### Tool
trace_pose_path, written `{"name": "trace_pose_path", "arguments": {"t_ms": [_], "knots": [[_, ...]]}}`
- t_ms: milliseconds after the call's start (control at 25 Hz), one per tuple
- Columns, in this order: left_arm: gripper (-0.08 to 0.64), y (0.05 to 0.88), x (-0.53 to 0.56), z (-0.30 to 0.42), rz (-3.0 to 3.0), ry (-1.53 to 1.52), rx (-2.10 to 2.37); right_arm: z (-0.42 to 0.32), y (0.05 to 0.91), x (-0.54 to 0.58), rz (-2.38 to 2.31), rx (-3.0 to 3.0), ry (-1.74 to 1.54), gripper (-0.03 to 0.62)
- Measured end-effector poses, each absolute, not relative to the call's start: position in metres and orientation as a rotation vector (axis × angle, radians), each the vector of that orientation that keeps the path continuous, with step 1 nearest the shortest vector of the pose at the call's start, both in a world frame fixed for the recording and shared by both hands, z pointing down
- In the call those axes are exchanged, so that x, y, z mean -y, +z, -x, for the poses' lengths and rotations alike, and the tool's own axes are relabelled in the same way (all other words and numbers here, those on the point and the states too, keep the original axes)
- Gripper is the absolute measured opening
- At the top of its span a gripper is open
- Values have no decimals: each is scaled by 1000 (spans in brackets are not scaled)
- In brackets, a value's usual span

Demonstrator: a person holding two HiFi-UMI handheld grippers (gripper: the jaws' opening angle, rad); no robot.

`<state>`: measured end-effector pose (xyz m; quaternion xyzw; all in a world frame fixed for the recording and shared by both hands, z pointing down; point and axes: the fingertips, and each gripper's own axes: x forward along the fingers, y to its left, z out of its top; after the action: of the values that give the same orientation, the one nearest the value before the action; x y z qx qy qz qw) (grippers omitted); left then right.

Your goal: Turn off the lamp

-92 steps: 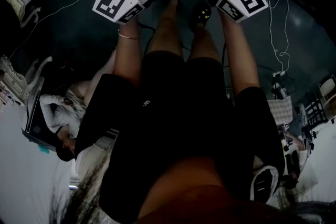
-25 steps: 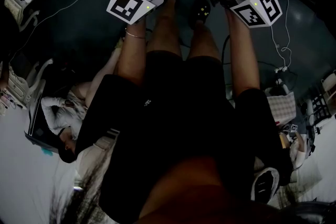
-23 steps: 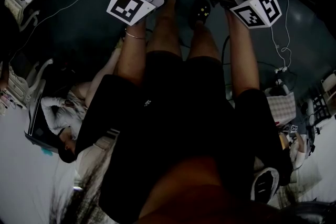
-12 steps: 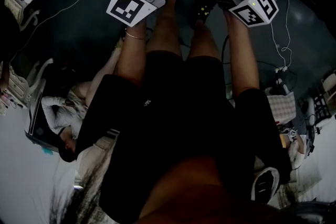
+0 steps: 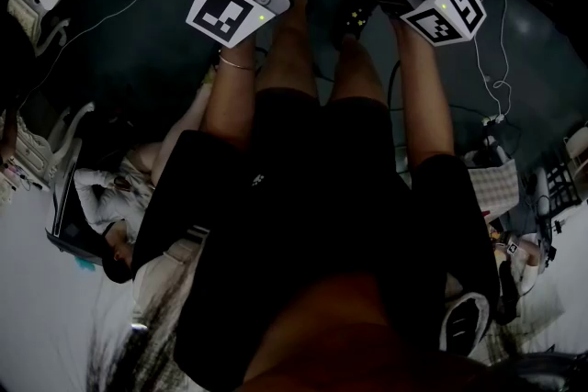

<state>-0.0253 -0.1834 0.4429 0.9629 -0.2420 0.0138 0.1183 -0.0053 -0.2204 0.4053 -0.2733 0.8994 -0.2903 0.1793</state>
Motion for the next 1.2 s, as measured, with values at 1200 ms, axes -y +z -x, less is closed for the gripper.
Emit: {"name": "trace_pose_path", "arguments": {"t_ms": [1200], "knots": [[17, 451, 183, 25, -2832, 119, 701, 8, 409, 218, 766, -2556, -819, 103]]}}
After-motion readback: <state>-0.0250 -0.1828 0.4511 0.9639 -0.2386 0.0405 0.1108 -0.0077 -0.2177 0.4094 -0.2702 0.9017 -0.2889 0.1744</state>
